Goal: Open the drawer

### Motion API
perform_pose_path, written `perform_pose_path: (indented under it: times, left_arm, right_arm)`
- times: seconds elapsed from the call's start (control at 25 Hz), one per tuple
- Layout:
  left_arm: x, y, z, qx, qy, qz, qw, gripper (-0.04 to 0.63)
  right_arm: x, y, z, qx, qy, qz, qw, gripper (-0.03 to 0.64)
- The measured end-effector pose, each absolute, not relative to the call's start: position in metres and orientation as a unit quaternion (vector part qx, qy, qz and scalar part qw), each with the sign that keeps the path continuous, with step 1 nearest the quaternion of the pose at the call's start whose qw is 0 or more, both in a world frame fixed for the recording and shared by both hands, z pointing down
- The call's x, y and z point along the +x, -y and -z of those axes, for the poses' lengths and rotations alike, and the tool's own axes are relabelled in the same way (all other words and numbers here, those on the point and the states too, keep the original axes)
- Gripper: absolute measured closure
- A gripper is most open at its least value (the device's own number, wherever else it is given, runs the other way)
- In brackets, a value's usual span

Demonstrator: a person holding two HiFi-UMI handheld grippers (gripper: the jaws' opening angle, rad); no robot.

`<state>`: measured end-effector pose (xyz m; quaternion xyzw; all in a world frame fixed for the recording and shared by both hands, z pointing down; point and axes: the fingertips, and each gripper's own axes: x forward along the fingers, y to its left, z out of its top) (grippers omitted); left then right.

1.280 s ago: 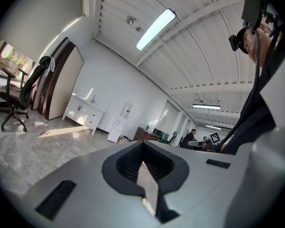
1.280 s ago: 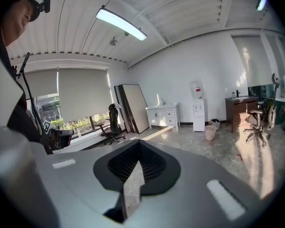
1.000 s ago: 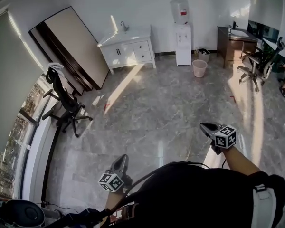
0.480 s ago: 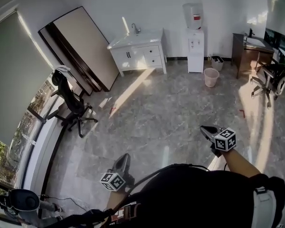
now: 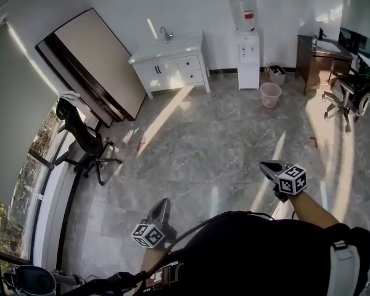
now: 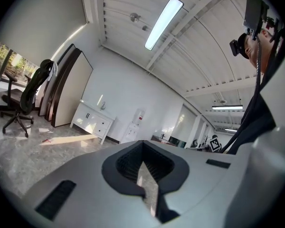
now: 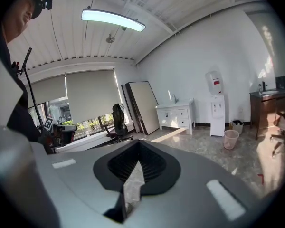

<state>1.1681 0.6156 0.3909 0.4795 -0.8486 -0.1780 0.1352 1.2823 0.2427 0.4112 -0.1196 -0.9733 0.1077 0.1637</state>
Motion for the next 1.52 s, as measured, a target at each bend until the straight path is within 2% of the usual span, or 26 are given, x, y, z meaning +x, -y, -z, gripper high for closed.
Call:
perform_pose_path:
  times: [0.64,1.08,1.52]
  left_arm:
    - [0.944,-0.684,-0.367,0.541,0.817,0.163,0.118,0.604]
    - [0.878,-0.690,-0.378,0.528,0.821,0.170,0.134,0.604]
    - [0.812,-0.613,-0.362,0.470,0.860,0.159,0.118,0.604]
  right_arm:
    - [1.098,-0.327,-0.363,-0.063,0.985,-0.074,0.142,0.615]
    - [1.022,-0.330,-0.380,-0.077,0.979,-0.082,0.169,0.615]
    - [0.902,-0.231,-0.383,-0.146,0.972,-0.083,0.162,0.615]
